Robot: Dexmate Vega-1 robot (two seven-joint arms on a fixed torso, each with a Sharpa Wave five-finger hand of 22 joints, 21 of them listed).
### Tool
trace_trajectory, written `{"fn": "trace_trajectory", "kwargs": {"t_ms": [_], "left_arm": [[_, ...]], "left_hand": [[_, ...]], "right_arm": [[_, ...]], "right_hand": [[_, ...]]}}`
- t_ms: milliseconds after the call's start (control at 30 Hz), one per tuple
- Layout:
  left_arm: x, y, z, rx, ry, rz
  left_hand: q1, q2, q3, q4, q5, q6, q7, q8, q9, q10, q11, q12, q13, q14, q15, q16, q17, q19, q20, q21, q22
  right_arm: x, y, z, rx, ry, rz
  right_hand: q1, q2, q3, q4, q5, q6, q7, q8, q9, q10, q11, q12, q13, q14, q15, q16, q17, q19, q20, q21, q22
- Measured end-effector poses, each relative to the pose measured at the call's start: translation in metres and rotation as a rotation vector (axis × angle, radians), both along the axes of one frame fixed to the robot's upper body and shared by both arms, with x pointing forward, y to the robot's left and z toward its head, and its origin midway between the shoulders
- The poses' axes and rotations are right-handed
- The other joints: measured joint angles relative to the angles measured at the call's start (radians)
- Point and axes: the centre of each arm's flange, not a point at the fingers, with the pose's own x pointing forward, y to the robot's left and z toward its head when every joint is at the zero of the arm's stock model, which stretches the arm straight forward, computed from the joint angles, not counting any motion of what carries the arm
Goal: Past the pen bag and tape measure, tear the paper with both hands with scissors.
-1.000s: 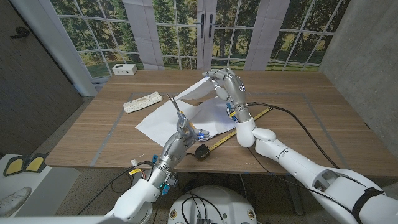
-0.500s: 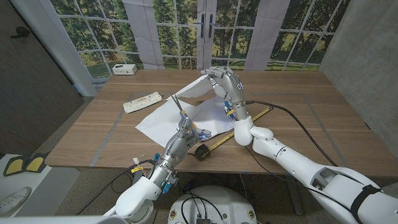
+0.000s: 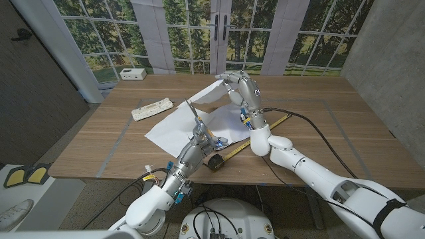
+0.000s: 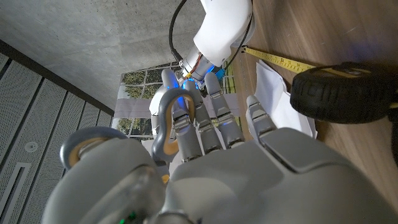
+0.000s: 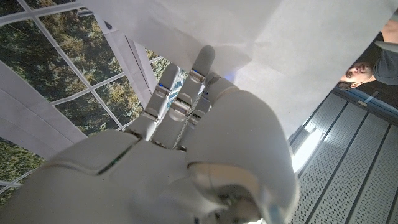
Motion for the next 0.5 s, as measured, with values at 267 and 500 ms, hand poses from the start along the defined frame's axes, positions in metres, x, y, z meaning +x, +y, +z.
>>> {"fn": "trace_trajectory", "kwargs": {"t_ms": [267, 500], "left_arm": [[0.0018, -0.0035, 0.0000, 0.010, 0.009, -0.029], [0.0025, -0.0042, -0.0001, 0.014, 0.011, -0.036]], "left_hand": [[0.000, 0.000, 0.000, 0.000, 0.000, 0.000, 0.000, 0.000, 0.000, 0.000, 0.000, 0.001, 0.000, 0.000, 0.000, 0.004, 0.000, 0.000, 0.000, 0.000, 0.000], [0.000, 0.000, 0.000, 0.000, 0.000, 0.000, 0.000, 0.000, 0.000, 0.000, 0.000, 0.001, 0.000, 0.000, 0.000, 0.004, 0.000, -0.004, 0.004, 0.000, 0.000]], "right_arm": [[0.0018, -0.0045, -0.0018, 0.027, 0.012, 0.000], [0.0044, -0.0042, -0.0012, 0.042, 0.029, 0.000]], "right_hand": [[0.000, 0.000, -0.003, -0.003, 0.000, 0.000, 0.000, 0.000, 0.000, 0.000, 0.000, 0.000, 0.001, 0.000, 0.000, 0.000, 0.005, -0.011, 0.000, 0.004, 0.000], [0.000, 0.000, -0.003, -0.003, 0.000, 0.000, 0.000, 0.000, 0.000, -0.006, -0.005, 0.000, 0.001, 0.000, 0.000, -0.008, 0.005, -0.017, -0.001, 0.019, 0.000]]}}
